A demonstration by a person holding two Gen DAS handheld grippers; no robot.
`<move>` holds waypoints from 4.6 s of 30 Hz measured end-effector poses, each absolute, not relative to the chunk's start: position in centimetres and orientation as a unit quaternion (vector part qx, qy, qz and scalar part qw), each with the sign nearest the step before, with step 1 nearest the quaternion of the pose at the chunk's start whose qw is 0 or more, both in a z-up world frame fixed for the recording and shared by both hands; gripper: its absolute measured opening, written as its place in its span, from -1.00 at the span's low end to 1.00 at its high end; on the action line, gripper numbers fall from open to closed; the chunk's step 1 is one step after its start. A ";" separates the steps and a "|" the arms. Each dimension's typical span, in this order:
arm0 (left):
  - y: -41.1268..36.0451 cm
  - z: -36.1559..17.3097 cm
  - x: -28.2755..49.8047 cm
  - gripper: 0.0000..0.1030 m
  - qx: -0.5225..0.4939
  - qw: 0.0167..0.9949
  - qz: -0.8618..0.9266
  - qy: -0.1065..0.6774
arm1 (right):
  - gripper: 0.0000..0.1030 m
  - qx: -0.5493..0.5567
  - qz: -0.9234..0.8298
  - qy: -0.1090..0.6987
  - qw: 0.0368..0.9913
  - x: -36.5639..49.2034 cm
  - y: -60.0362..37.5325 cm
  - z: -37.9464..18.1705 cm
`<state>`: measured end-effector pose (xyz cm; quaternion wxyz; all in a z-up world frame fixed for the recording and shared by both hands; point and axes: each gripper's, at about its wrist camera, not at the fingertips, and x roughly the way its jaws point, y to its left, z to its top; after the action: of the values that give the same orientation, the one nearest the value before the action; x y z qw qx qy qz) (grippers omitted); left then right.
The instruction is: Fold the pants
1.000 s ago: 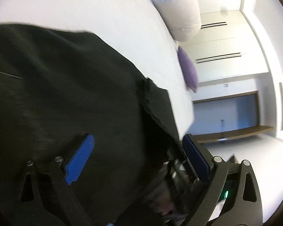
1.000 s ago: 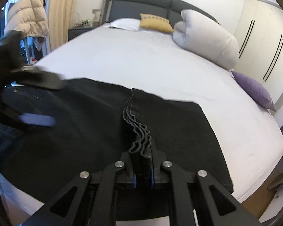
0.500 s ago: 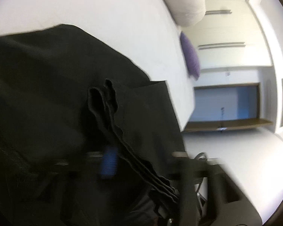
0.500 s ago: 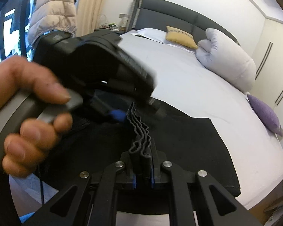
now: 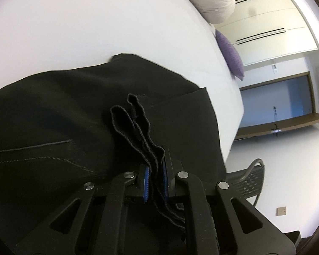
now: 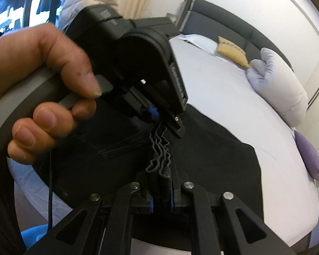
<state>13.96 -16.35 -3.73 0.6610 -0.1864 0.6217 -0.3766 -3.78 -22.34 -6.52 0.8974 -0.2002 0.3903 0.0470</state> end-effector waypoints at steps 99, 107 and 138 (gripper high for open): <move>16.4 -10.1 -5.4 0.35 -0.554 0.725 -0.130 0.388 | -0.16 0.457 0.321 0.439 0.704 2.9 -40.2 -8.3; 16.1 -9.8 -4.1 -0.51 -0.546 0.725 -0.124 0.401 | -0.16 0.429 0.318 0.473 0.701 4.8 -38.7 -8.4; -11.8 6.1 5.0 -0.73 -0.141 0.838 -0.325 0.414 | 0.49 0.492 0.288 0.459 0.681 7.8 -45.7 -9.7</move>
<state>4.98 -11.83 6.13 0.8383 -0.1412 0.4145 -0.3249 7.79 -45.66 -9.66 0.6811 0.4920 0.4594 0.2880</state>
